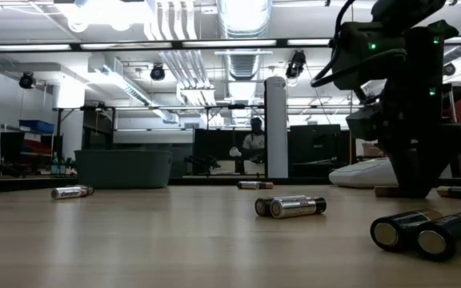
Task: Sort batteries
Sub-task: Put the black battery into the blue bin
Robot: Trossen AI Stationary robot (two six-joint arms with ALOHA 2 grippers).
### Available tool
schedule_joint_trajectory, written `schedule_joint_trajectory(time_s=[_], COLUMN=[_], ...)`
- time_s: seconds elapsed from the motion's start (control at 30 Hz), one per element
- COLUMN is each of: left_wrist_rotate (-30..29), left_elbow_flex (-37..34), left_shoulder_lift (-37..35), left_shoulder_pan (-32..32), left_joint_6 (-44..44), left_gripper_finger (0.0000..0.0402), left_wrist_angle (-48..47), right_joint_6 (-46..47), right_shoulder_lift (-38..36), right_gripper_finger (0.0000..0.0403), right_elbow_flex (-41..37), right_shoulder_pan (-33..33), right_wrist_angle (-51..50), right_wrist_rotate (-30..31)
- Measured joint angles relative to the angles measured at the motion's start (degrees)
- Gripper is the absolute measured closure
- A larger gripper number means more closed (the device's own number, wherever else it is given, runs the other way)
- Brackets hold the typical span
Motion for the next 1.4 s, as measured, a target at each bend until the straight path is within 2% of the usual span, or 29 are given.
schedule_joint_trajectory(time_s=[0.17, 0.3, 0.63, 0.8, 1.23, 1.4], left_wrist_rotate=[0.01, 0.0, 0.02, 0.02, 0.02, -2.09], left_elbow_flex=[-0.02, -0.02, -0.02, -0.02, -0.02, -0.02], left_shoulder_lift=[-0.01, -0.02, -0.02, -0.02, -0.02, -0.02], left_shoulder_pan=[0.05, 0.05, 0.05, 0.05, 0.12, 0.15], left_joint_6=[0.0, -0.02, -0.25, -0.26, -0.24, -0.25], left_gripper_finger=[0.0247, 0.0247, 0.0247, 0.0247, 0.0247, 0.0247], left_wrist_angle=[-0.01, -0.01, 0.01, 0.02, 0.02, 0.03], right_joint_6=[6.51, 9.47, 15.87, 16.26, 16.47, 16.42], right_shoulder_lift=[0.34, -0.6, -3.57, -3.28, -2.97, -2.96], right_gripper_finger=[0.0327, 0.0328, 0.024, 0.0222, 0.0269, 0.0288], right_elbow_flex=[-0.04, -0.05, -0.26, -0.25, -0.13, -0.13], right_shoulder_pan=[-0.72, -1.07, -1.24, -2.18, -2.95, -2.95], right_wrist_angle=[0.27, 0.41, 0.55, 1.13, 4.08, 6.32], right_wrist_rotate=[-0.81, -3.38, -5.29, -5.86, -6.92, -6.46])
